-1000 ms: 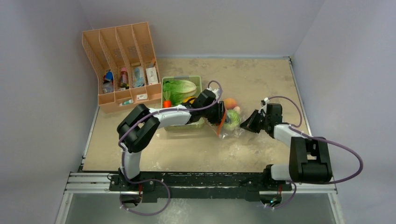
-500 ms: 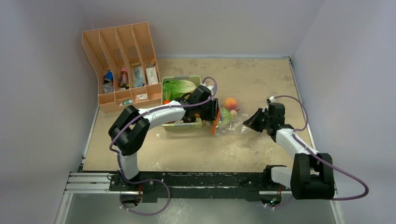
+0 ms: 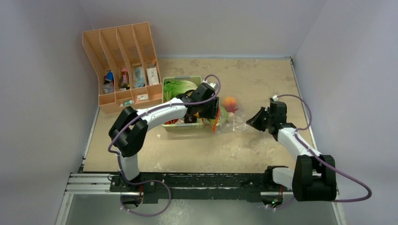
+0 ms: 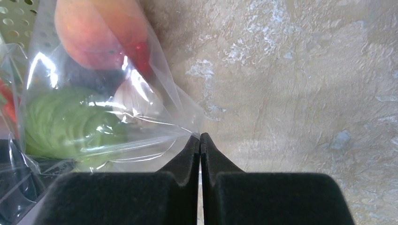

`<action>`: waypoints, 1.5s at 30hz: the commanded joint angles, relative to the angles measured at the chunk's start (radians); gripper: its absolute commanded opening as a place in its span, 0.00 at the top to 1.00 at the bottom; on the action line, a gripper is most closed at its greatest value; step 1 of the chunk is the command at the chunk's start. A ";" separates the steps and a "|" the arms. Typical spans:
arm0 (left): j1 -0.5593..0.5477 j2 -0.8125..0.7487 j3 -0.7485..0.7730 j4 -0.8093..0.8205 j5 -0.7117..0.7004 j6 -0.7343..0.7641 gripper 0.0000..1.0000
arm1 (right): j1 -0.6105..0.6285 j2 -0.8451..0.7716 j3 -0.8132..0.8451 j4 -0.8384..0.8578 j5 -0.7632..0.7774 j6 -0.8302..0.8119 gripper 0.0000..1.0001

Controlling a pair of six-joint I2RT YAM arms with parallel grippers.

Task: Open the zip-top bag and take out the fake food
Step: Pick up the fake vegetable from the zipper food storage bag.

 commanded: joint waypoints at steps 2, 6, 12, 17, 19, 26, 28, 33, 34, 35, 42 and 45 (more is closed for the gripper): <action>0.024 -0.097 0.034 -0.099 -0.139 0.067 0.93 | -0.018 0.012 0.039 -0.060 0.176 -0.028 1.00; 0.024 -0.094 0.013 -0.038 -0.030 0.056 0.88 | -0.020 0.008 0.048 -0.060 0.172 -0.031 1.00; 0.024 -0.048 -0.038 0.135 0.140 -0.032 0.77 | -0.020 -0.080 0.081 -0.020 -0.097 -0.164 0.71; 0.023 -0.013 -0.065 0.251 0.216 -0.082 0.57 | -0.011 -0.127 0.083 0.153 -0.426 -0.160 0.47; 0.021 0.001 -0.082 0.328 0.253 -0.122 0.45 | 0.009 -0.067 0.111 0.140 -0.470 -0.175 0.43; 0.013 0.027 -0.082 0.407 0.283 -0.174 0.35 | 0.039 0.051 0.111 0.093 -0.426 -0.194 0.42; 0.013 0.025 -0.081 0.364 0.249 -0.163 0.34 | 0.041 0.083 0.101 0.099 -0.419 -0.188 0.47; 0.014 0.027 -0.086 0.268 0.175 -0.156 0.34 | 0.042 0.160 0.119 0.076 -0.342 -0.180 0.59; 0.013 0.030 -0.079 0.229 0.131 -0.155 0.33 | 0.042 0.164 0.123 0.075 -0.329 -0.176 0.59; 0.013 0.031 -0.071 0.206 0.107 -0.149 0.33 | 0.042 0.167 0.126 0.079 -0.318 -0.171 0.59; -0.006 0.072 -0.048 0.276 0.160 -0.169 0.33 | 0.043 0.223 0.125 0.111 -0.383 -0.163 0.62; -0.024 0.112 -0.022 0.233 0.116 -0.164 0.33 | 0.043 0.221 0.108 0.120 -0.374 -0.160 0.62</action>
